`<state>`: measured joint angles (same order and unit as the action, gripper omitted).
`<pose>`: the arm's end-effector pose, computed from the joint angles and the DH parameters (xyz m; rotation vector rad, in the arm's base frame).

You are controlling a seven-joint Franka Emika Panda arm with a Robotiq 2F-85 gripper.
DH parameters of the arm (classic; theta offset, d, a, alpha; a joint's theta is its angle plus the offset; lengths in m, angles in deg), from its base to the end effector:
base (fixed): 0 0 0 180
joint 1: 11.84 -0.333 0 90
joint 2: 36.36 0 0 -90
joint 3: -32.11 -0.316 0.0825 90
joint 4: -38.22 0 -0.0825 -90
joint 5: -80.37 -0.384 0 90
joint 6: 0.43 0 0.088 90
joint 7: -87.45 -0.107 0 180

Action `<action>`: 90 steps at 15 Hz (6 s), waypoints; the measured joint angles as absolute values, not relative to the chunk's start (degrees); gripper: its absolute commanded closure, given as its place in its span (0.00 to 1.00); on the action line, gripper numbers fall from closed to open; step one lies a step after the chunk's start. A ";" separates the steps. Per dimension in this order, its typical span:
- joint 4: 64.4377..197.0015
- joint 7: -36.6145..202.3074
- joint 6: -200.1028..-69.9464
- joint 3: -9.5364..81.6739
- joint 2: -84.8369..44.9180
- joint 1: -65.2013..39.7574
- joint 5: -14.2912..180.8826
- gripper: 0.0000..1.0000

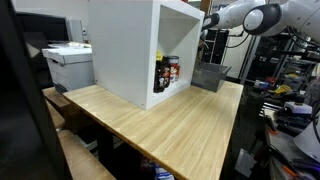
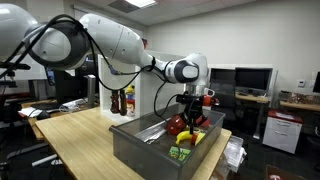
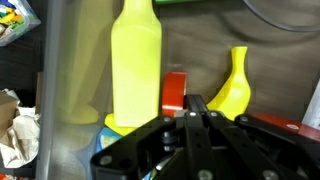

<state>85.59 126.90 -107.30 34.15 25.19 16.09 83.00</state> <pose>0.6899 -0.3877 0.2549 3.0825 0.3056 -0.1111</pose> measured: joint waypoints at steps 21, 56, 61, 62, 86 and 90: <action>85.57 126.90 -107.70 32.90 24.25 15.72 82.98 0.00; 81.33 126.92 -103.59 32.09 28.36 15.75 83.13 0.61; 79.66 126.92 -101.81 32.17 29.08 15.75 83.14 0.36; 79.29 126.93 -101.23 32.25 29.28 15.77 83.17 0.32; 72.39 126.98 -95.05 32.97 33.45 15.64 83.21 0.69; 71.72 127.32 -94.08 32.78 33.51 15.50 83.20 0.97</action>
